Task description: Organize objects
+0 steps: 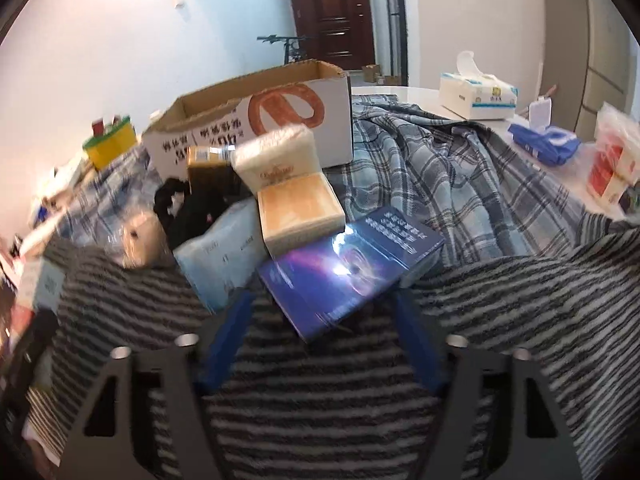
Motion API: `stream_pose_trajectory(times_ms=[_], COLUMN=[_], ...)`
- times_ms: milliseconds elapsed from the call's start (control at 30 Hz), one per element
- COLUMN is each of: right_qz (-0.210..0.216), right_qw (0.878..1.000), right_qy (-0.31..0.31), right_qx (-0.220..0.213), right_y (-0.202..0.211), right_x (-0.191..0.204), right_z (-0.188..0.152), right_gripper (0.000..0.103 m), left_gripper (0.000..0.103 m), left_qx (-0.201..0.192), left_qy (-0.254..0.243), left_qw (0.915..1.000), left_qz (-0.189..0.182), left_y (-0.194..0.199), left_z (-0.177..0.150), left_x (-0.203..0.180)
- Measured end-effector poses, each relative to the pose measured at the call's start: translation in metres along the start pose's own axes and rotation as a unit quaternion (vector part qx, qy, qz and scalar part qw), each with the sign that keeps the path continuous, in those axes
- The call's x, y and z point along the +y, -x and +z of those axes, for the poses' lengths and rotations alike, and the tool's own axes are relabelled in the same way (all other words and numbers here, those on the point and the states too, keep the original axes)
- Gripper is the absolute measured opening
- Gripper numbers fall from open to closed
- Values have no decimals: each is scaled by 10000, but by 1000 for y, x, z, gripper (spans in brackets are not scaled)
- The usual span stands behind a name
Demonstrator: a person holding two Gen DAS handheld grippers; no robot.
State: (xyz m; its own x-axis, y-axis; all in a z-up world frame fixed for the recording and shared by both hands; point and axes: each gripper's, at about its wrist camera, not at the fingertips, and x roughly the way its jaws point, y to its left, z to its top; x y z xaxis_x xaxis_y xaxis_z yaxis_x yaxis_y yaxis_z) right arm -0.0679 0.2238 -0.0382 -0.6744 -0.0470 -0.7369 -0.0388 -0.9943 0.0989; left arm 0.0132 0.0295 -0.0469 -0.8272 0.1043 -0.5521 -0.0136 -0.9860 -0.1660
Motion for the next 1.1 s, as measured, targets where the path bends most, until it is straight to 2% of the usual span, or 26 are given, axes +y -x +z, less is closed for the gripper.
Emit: stream_pose_trajectory(times_ms=[33, 67, 133, 167, 200, 300, 467, 567, 633, 667, 700, 733, 800, 867, 967, 1033, 1100], right_qz=[-1, 35, 266, 343, 365, 364, 71, 221, 299, 282, 275, 277, 246, 149, 221, 332, 182], right_qw=[10000, 9999, 9994, 9991, 9989, 9986, 9999, 9997, 9995, 9996, 9996, 9994, 9987, 9985, 9996, 9993, 9989], right_qy=[64, 113, 194, 224, 267, 353, 135, -74, -68, -43, -21, 5, 147, 290, 32, -173, -383], right_qx=[17, 35, 117, 141, 147, 121, 32, -74, -81, -83, -104, -185, -410, -435, -174, 87, 186], right_y=[2, 4, 9, 11, 13, 22, 28, 32, 31, 30, 29, 29, 32, 30, 16, 3, -8], right_x=[-1, -3, -7, -8, -9, -14, -32, -36, -32, -29, -26, -24, -21, -21, -24, -22, -16], right_z=[-2, -5, -10, -12, -15, -20, -23, -20, -17, -15, -14, -13, -10, -2, 12, 17, 19], right_gripper=[46, 33, 30, 25, 19, 12, 10, 11, 20, 37, 64, 73, 76, 76, 77, 84, 86], left_gripper=[60, 60, 60, 60, 60, 60, 60, 60, 60, 60, 60, 60, 60, 60, 60, 60, 60], left_qx=[-3, -3, -2, 0, -1, -17, -34, 11, 71, 89, 92, 81, 37, 5, 46, 48, 31], left_qy=[-6, -13, -30, -29, -27, -40, -81, -114, -116, -109, -108, -115, -142, -151, -102, -70, -83], left_qw=[10000, 10000, 10000, 9999, 9999, 9999, 9998, 9998, 9997, 9996, 9996, 9996, 9997, 9998, 9997, 9997, 9996], left_qz=[-27, -43, -83, -99, -109, -119, -153, -175, -205, -228, -238, -234, -201, -158, -199, -240, -270], left_y=[1, 1, 2, 2, 3, 4, 5, 1, -3, -4, -5, -5, -4, -4, -7, -8, -8], left_z=[0, 0, -1, -1, -1, -1, -2, -2, -1, 0, 1, 2, 3, 5, 6, 6, 6], left_x=[-1, -2, -5, -5, -6, -8, -13, -16, -18, -19, -19, -20, -20, -21, -21, -23, -25])
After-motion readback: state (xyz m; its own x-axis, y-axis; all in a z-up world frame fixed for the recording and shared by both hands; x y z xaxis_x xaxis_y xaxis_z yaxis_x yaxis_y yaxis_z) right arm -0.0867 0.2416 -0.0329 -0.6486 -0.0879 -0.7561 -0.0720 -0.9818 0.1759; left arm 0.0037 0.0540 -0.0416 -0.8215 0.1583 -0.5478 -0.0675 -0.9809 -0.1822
